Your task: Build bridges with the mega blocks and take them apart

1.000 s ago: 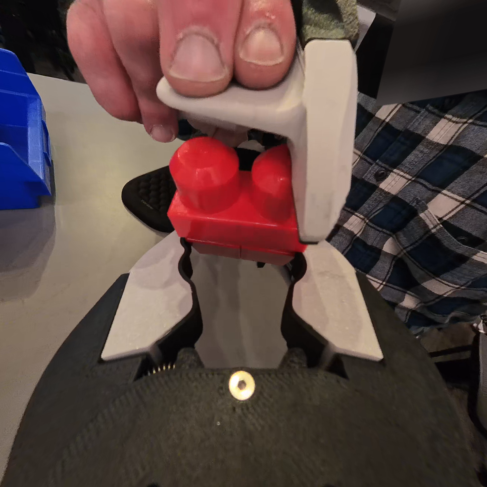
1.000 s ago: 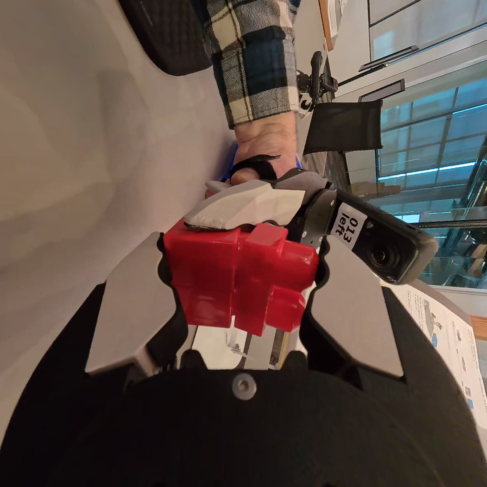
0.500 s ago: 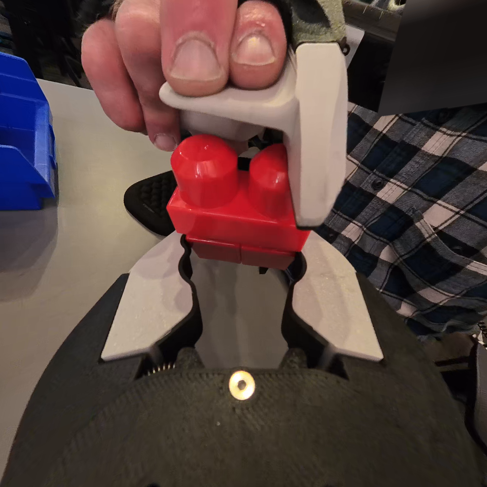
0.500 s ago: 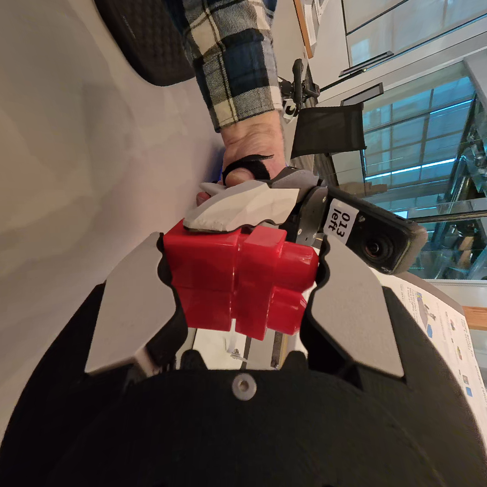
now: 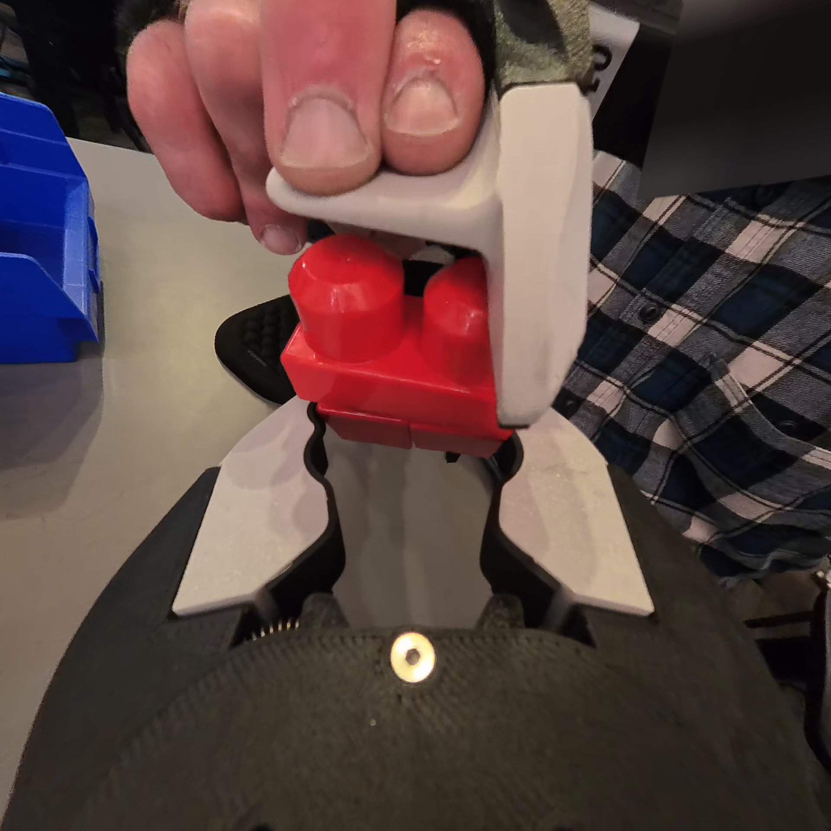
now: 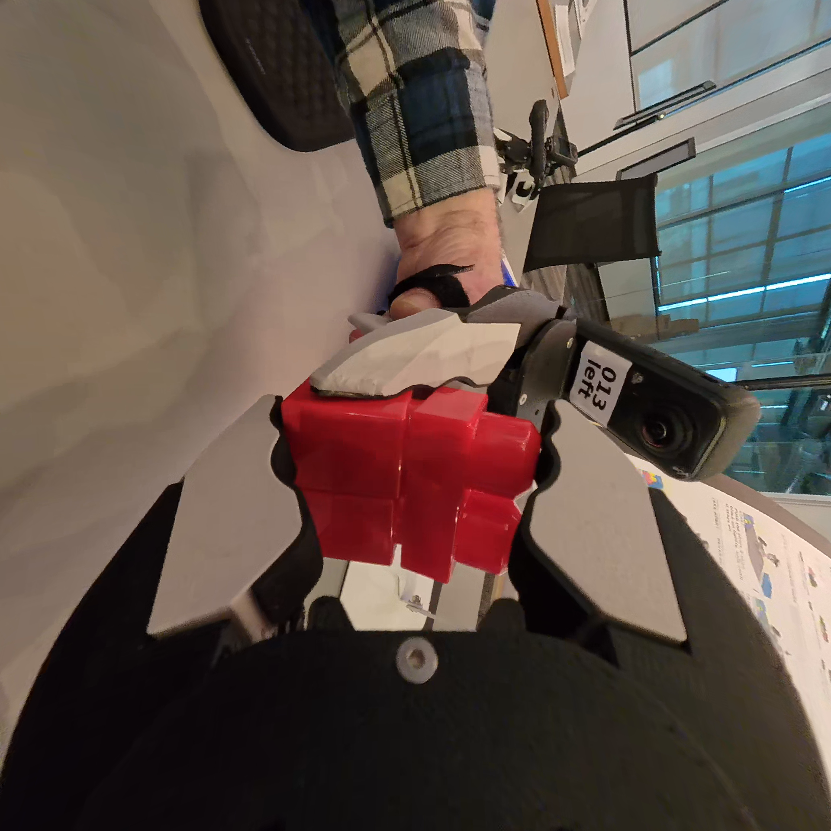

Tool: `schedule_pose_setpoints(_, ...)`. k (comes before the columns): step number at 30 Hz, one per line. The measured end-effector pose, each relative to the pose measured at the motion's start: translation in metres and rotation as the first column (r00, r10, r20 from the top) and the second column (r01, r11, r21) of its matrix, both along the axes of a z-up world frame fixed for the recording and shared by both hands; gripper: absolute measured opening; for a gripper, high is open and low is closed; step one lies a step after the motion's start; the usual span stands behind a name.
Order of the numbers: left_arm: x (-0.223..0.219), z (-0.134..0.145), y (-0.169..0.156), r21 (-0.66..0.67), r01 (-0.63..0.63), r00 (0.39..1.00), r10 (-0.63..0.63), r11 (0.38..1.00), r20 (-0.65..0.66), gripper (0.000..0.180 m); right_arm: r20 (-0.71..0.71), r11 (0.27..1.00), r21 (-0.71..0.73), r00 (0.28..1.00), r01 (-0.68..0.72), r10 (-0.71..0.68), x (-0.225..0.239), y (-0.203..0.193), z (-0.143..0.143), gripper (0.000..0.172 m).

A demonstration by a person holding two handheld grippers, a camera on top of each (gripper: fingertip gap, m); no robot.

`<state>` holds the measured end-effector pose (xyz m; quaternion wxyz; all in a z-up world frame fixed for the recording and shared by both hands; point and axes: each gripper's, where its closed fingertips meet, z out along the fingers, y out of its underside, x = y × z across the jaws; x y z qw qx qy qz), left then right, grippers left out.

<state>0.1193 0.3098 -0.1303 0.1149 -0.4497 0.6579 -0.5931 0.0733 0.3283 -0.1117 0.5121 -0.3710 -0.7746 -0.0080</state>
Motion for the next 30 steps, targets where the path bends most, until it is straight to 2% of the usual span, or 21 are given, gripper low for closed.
schedule_pose_setpoints(7, -0.001, -0.007, -0.002, 0.033, 0.009, 1.0, -0.008, 0.999, -0.03, 0.074, 0.036, 1.0, -0.02, 0.999, -0.003, 0.003, 0.0, -0.001, -0.007, 0.106)
schedule_pose_setpoints(10, 0.0, -0.007, 0.003, 0.027, -0.016, 1.0, 0.017, 0.999, -0.02, 0.074, 0.02, 0.998, 0.048, 0.999, 0.029, -0.03, 0.001, 0.005, -0.006, 0.108)
schedule_pose_setpoints(13, 0.001, -0.005, 0.006, 0.03, -0.03, 1.0, 0.03, 0.999, -0.009, 0.075, -0.02, 0.991, 0.122, 0.998, 0.061, -0.06, 0.002, 0.011, 0.0, 0.118)
schedule_pose_setpoints(16, 0.003, 0.002, 0.006, 0.009, -0.036, 0.999, 0.035, 0.999, 0.02, 0.075, -0.028, 0.985, 0.142, 0.995, 0.1, -0.097, 0.005, 0.018, 0.001, 0.124)
schedule_pose_setpoints(27, 0.009, 0.002, -0.002, 0.073, -0.009, 1.0, 0.01, 0.997, -0.017, 0.074, 0.028, 0.993, 0.078, 0.995, 0.089, -0.091, 0.007, 0.016, -0.006, 0.121)
schedule_pose_setpoints(29, 0.009, -0.001, 0.0, 0.094, -0.01, 0.999, 0.014, 0.996, -0.038, 0.075, 0.047, 0.992, 0.101, 0.995, 0.081, -0.086, 0.009, 0.015, -0.007, 0.109)
schedule_pose_setpoints(30, 0.009, 0.0, 0.001, 0.08, -0.012, 0.999, 0.015, 0.997, -0.031, 0.074, 0.05, 0.99, 0.112, 0.994, 0.09, -0.096, 0.009, 0.015, -0.007, 0.109)
